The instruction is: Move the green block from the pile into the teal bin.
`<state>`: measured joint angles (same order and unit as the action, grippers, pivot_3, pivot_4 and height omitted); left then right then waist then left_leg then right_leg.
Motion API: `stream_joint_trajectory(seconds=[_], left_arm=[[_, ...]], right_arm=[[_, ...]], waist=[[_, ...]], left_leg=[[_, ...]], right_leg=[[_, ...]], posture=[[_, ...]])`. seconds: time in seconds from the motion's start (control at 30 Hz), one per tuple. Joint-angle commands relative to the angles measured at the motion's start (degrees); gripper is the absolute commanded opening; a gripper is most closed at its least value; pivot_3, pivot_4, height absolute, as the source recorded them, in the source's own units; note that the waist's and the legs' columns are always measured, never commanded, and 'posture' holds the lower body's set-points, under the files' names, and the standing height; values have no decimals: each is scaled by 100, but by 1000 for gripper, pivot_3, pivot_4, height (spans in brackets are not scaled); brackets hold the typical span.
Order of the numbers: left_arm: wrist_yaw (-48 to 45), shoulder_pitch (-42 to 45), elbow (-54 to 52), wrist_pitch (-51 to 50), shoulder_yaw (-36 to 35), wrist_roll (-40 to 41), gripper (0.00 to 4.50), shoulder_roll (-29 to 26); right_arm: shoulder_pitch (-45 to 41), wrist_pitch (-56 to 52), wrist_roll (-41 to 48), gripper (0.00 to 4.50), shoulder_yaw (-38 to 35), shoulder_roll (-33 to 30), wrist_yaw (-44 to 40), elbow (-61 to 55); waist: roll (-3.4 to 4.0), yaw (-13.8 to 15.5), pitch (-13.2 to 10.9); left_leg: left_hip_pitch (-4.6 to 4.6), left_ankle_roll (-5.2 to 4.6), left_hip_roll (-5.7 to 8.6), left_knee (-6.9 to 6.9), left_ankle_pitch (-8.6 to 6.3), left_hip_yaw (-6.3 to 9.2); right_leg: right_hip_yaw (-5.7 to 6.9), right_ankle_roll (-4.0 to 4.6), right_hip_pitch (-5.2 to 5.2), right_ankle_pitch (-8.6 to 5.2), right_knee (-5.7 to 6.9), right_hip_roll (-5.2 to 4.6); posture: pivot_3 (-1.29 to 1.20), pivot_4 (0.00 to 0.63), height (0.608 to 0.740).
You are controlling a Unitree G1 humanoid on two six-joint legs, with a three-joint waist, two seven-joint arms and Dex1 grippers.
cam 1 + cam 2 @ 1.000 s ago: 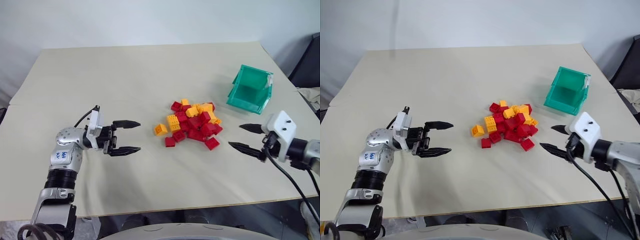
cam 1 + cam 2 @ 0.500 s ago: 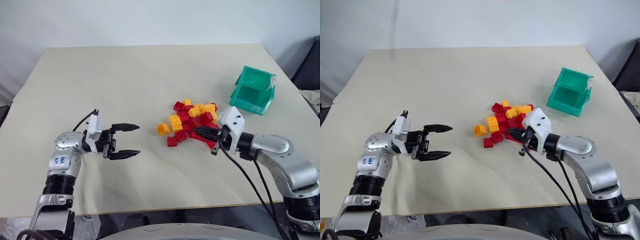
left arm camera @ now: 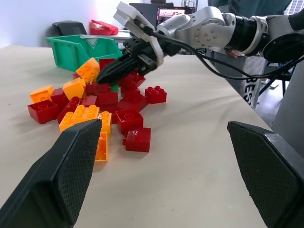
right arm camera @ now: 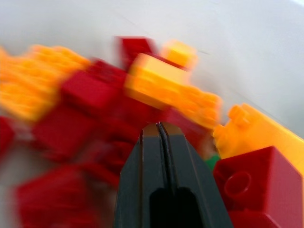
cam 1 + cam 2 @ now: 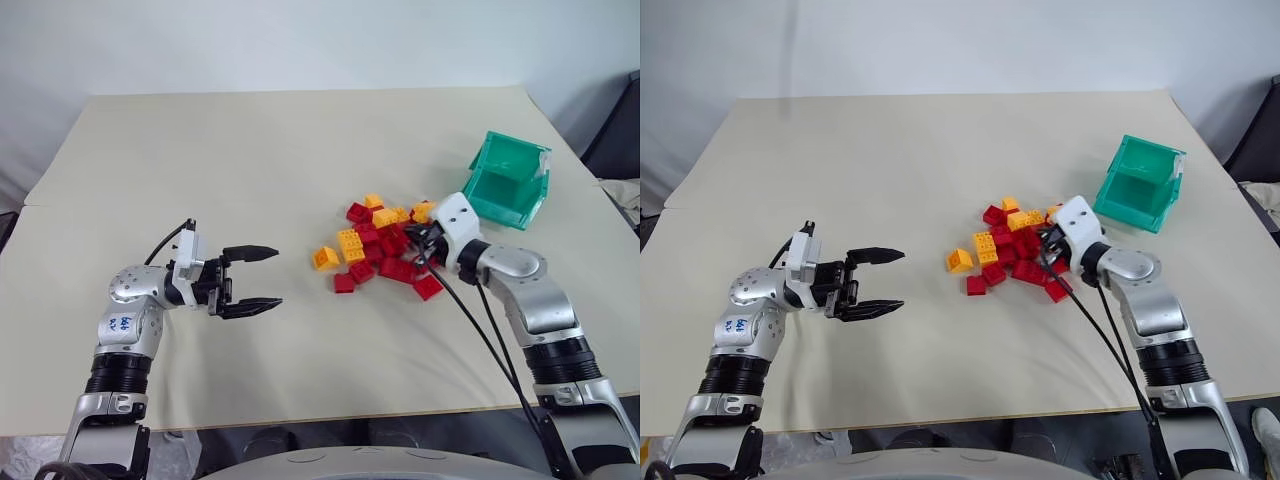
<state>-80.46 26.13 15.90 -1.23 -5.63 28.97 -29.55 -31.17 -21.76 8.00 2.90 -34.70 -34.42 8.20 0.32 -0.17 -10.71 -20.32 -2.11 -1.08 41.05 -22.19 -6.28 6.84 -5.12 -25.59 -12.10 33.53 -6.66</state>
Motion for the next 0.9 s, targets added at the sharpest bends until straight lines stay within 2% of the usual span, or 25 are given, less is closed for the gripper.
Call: stream_joint_trajectory(seconds=[0.03,0.27,0.43,0.57,0.73,0.9], left_arm=[[14,-6,-148,72,-56,77,4500,9],[28,103,-37,98,-5,39,4500,81],[-34,161,52,119,3,30,4500,84],[-82,217,136,140,8,13,4500,75],[-142,314,257,170,36,-7,4500,88],[-205,438,409,207,54,-34,4500,110]], right_arm=[[39,97,-223,33,-153,-224,39,82],[184,235,-429,33,-237,-456,-35,66],[618,-123,347,33,-746,-830,-830,-1025],[1261,-576,895,901,-1205,-1546,-1621,-1788],[1639,-729,1132,2580,-1858,-2088,-1890,-1986],[1755,-849,1151,4191,-2009,-2307,-1911,-2088]], waist=[[0,-13,0],[0,4,0],[3,5,-2],[3,29,-2],[3,11,-2],[3,8,-2]], left_leg=[[0,0,-1,0,0,-1],[3,0,-5,3,0,-4],[-2,0,-4,1,0,0],[-3,-1,-5,0,-1,5],[3,-6,-4,4,-4,-1],[7,-5,-6,2,-5,-4]], right_leg=[[0,0,0,0,0,0],[-1,0,1,0,5,1],[1,0,0,0,-1,1],[6,-1,0,0,-5,2],[-1,-7,4,4,-4,1],[-4,-7,4,4,-3,1]], posture=[[0,150,740],[0,150,740],[0,150,740],[0,150,740],[0,150,740],[0,150,740]])
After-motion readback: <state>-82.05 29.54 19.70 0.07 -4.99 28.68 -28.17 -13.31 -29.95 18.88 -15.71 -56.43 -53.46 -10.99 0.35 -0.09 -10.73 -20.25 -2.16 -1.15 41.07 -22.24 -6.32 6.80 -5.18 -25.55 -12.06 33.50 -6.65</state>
